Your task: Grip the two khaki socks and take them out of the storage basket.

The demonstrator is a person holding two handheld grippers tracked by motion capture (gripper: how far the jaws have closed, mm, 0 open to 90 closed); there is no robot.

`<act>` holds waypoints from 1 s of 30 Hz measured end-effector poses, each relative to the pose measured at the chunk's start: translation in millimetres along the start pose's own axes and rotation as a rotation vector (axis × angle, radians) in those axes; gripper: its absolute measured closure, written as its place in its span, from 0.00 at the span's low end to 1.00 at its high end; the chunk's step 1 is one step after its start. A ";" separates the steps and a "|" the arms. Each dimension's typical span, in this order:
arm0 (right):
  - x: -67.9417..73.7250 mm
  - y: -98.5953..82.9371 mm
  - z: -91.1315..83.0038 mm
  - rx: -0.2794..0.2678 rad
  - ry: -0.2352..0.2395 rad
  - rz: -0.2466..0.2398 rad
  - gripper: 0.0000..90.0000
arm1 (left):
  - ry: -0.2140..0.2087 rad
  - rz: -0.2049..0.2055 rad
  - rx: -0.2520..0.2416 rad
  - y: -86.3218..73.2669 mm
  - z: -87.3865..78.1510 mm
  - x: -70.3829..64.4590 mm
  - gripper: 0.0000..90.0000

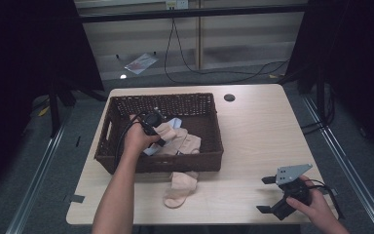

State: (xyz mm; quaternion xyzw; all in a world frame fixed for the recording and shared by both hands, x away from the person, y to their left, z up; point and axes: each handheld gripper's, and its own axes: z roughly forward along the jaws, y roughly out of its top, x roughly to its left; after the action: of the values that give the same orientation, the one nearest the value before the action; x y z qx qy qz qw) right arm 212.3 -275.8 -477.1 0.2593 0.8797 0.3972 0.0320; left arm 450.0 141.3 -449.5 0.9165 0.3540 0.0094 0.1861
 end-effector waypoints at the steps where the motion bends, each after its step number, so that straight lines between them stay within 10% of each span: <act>1: 0.2 0.0 -0.1 0.000 0.000 0.003 0.03 | 0.003 -0.001 -0.003 -0.1 -2.8 0.6 0.90; 12: -0.1 0.2 0.3 -0.001 0.002 0.002 0.03 | -0.101 -0.107 0.001 3.0 -41.8 -5.2 0.95; 30: 0.3 0.6 1.3 -0.002 0.006 0.007 0.03 | -0.200 -0.117 -0.029 14.1 -103.6 -23.9 0.95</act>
State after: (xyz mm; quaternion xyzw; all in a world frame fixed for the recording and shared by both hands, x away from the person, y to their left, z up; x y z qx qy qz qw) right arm 212.6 -274.4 -477.5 0.2615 0.8784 0.3991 0.0284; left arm 425.8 150.8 -345.5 0.8878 0.3865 -0.0878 0.2339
